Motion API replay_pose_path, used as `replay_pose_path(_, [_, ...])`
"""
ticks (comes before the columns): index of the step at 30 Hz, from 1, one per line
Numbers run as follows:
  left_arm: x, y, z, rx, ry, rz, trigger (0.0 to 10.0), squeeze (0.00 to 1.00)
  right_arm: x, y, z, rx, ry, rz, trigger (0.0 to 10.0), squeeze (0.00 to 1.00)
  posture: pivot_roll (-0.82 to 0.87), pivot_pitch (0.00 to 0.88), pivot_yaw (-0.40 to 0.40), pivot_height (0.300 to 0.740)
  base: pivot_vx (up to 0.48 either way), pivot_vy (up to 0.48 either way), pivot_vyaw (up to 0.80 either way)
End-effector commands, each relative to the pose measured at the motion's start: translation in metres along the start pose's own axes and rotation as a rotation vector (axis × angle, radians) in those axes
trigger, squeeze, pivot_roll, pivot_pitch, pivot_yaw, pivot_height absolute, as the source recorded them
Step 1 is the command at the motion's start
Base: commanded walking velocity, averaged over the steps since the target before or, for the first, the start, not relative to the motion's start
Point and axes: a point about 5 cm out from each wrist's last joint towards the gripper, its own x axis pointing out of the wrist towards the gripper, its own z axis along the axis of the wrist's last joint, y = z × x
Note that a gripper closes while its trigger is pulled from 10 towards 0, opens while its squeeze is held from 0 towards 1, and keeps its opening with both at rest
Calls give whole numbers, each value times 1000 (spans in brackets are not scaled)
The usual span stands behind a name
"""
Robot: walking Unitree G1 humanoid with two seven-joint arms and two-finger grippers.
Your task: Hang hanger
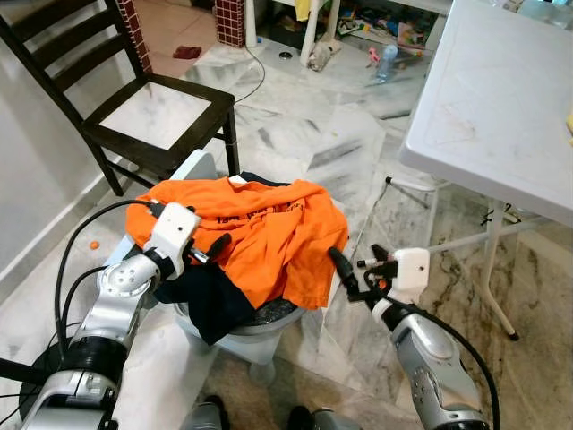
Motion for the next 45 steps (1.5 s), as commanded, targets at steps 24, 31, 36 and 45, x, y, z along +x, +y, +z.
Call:
replay_pose_path(24, [6,-51,-26,-39,35,-150,0,0,0,11,0,-6,52,90,10000,0,111,221,-82,740,0,0,0])
replay_pose_path(31, [3,-48,-27,-44,31,-115,0,0,1,12,-1,-6,55,95,10000,0,114,218,-80,740,0,0,0])
replay_pose_path(36, [4,-54,-24,-47,13,-122,0,0,2,13,-1,-7,54,97,10000,0,115,217,-81,740,0,0,0])
replay_pose_path(45, [0,-95,-6,-146,-41,-267,0,0,3,14,-3,-14,59,105,10000,0,125,217,-86,740,0,0,0])
